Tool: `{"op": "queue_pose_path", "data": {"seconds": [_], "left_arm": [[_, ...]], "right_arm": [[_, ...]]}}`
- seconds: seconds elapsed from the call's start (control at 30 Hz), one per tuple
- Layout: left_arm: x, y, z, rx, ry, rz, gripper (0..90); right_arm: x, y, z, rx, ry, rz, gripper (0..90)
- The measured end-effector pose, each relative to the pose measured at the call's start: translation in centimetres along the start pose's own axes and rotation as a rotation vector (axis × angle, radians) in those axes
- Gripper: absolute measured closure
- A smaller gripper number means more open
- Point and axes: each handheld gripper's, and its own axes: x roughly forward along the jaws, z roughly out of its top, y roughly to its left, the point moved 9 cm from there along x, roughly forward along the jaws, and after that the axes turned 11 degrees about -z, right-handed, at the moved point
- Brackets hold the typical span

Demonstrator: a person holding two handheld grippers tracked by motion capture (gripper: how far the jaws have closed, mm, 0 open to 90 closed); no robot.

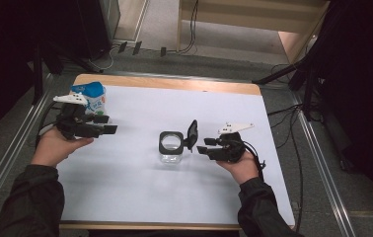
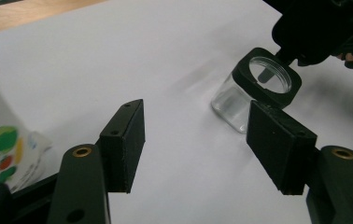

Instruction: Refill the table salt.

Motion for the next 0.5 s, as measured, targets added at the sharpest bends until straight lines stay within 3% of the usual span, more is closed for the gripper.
{"op": "queue_pose_path", "data": {"seconds": [0.27, 0.5], "left_arm": [[-3.4, 2.0, -0.3, -0.048, -0.063, 0.072, 39.3], [-5.0, 3.3, -0.5, -0.064, -0.091, 0.101, 40.2]], "right_arm": [[0.2, 0.0, -0.1, 0.001, 0.007, 0.006, 54.4], [0.4, 0.2, -0.3, -0.005, 0.021, 0.010, 54.4]]}}
